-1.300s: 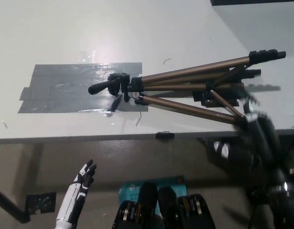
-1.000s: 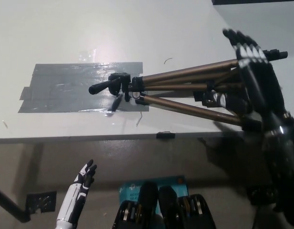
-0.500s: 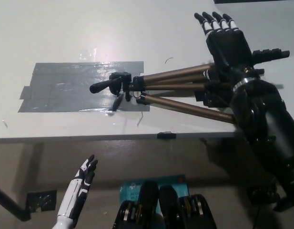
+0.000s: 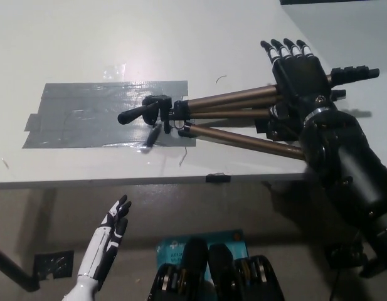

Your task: A tripod is kept on the middle of the desk infront of the robot and the robot grabs one of its legs to pick it up and hands it to a person

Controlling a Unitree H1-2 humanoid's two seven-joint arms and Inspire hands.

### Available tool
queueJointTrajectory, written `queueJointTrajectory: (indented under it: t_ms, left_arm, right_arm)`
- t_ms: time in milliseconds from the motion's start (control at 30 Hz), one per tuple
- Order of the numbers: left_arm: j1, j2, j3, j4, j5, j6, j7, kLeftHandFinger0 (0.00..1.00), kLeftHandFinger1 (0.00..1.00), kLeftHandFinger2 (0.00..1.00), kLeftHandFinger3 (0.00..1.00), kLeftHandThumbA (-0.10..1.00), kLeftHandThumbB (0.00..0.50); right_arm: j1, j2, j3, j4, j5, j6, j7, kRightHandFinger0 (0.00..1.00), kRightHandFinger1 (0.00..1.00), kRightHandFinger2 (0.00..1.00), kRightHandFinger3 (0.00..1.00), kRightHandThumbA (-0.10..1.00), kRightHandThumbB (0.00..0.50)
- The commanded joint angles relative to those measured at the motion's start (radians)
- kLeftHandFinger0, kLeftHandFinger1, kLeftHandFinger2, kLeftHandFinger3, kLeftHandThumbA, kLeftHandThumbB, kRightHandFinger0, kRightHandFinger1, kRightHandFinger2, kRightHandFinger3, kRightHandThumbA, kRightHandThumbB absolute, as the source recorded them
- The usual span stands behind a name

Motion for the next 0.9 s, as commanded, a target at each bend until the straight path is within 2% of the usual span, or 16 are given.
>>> queueJointTrajectory:
  t_ms: [0, 133, 167, 233, 267, 333, 367, 400, 433, 467, 500, 567, 600, 633, 700, 867]
  left_arm:
    - [-0.022, 0.014, -0.009, -0.014, 0.011, -0.041, -0.001, 1.0, 1.0, 1.0, 1.0, 1.0, 0.15]
    - [-0.018, 0.015, -0.015, -0.013, 0.018, -0.042, -0.002, 1.0, 1.0, 1.0, 1.0, 1.0, 0.155]
    - [-0.018, 0.015, -0.018, -0.012, 0.019, -0.043, -0.002, 1.0, 1.0, 1.0, 1.0, 1.0, 0.149]
    - [-0.019, 0.017, -0.019, -0.012, 0.019, -0.041, -0.004, 1.0, 1.0, 1.0, 1.0, 1.0, 0.141]
    - [-0.02, 0.018, -0.018, -0.012, 0.018, -0.04, -0.005, 1.0, 1.0, 1.0, 1.0, 1.0, 0.141]
    - [-0.022, 0.017, -0.019, -0.011, 0.017, -0.04, -0.006, 1.0, 1.0, 1.0, 1.0, 1.0, 0.147]
    - [-0.025, 0.017, -0.019, -0.012, 0.012, -0.04, -0.009, 1.0, 1.0, 1.0, 1.0, 1.0, 0.158]
    - [-0.028, 0.017, -0.018, -0.01, 0.009, -0.043, -0.01, 0.99, 1.0, 1.0, 1.0, 1.0, 0.161]
    - [-0.033, 0.017, -0.017, -0.005, 0.006, -0.049, -0.009, 0.98, 1.0, 1.0, 1.0, 1.0, 0.15]
    - [-0.035, 0.017, -0.017, -0.005, 0.006, -0.049, -0.009, 0.98, 1.0, 1.0, 1.0, 1.0, 0.15]
    - [-0.034, 0.017, -0.017, -0.008, 0.004, -0.044, -0.012, 0.98, 1.0, 1.0, 1.0, 1.0, 0.146]
    - [-0.03, 0.019, -0.02, -0.017, 0.001, -0.037, -0.019, 0.97, 1.0, 1.0, 1.0, 1.0, 0.144]
    - [-0.032, 0.02, -0.023, -0.017, 0.002, -0.035, -0.023, 0.96, 1.0, 1.0, 1.0, 1.0, 0.139]
    - [-0.033, 0.022, -0.024, -0.019, 0.006, -0.033, -0.024, 0.94, 1.0, 1.0, 1.0, 1.0, 0.112]
    - [-0.036, 0.024, -0.024, -0.019, 0.006, -0.034, -0.025, 0.91, 1.0, 1.0, 1.0, 1.0, 0.101]
    - [-0.046, 0.03, -0.022, -0.019, -0.001, -0.037, -0.03, 0.8, 0.92, 0.99, 1.0, 1.0, 0.081]
  right_arm:
    - [-0.059, -0.032, -0.009, -0.04, 0.024, -0.008, 0.033, 1.0, 1.0, 1.0, 1.0, 1.0, 0.5]
    - [-0.057, -0.024, -0.008, 0.018, -0.006, -0.095, -0.206, 1.0, 1.0, 1.0, 1.0, 1.0, 0.426]
    - [-0.068, -0.021, -0.002, 0.076, -0.023, -0.14, -0.337, 1.0, 1.0, 1.0, 1.0, 0.93, 0.403]
    - [-0.089, -0.02, 0.01, 0.147, -0.037, -0.198, -0.48, 1.0, 1.0, 1.0, 1.0, 0.78, 0.335]
    - [-0.098, -0.017, 0.014, 0.172, -0.041, -0.211, -0.519, 1.0, 1.0, 1.0, 1.0, 0.75, 0.322]
    - [-0.103, -0.017, 0.016, 0.185, -0.045, -0.215, -0.547, 1.0, 0.86, 0.83, 0.99, 0.69, 0.289]
    - [-0.115, -0.011, 0.025, 0.217, -0.063, -0.216, -0.623, 0.69, 0.58, 0.61, 0.74, 0.44, 0.244]
    - [-0.12, -0.01, 0.025, 0.224, -0.061, -0.228, -0.643, 0.51, 0.46, 0.5, 0.62, 0.23, 0.212]
    - [-0.125, -0.01, 0.028, 0.232, -0.059, -0.243, -0.657, 0.11, 0.22, 0.31, 0.38, -0.09, 0.239]
    - [-0.128, -0.01, 0.028, 0.237, -0.058, -0.245, -0.662, 0.07, 0.21, 0.32, 0.36, -0.1, 0.24]
    - [-0.133, -0.009, 0.038, 0.256, -0.066, -0.242, -0.673, 0.0, 0.02, 0.16, 0.23, -0.1, 0.266]
    - [-0.132, -0.009, 0.045, 0.286, -0.061, -0.248, -0.677, 0.0, 0.01, 0.29, 0.2, -0.1, 0.283]
    - [-0.129, -0.007, 0.038, 0.303, -0.045, -0.258, -0.678, 0.0, 0.03, 0.34, 0.33, -0.1, 0.292]
    - [-0.127, -0.005, 0.027, 0.341, -0.02, -0.293, -0.712, 0.0, 0.02, 0.41, 0.22, -0.1, 0.281]
    - [-0.128, -0.005, 0.023, 0.366, -0.008, -0.315, -0.737, 0.0, 0.08, 0.57, 0.18, -0.1, 0.278]
    - [-0.132, -0.008, 0.017, 0.374, 0.012, -0.356, -0.748, 0.0, 0.29, 0.79, 0.23, -0.1, 0.257]
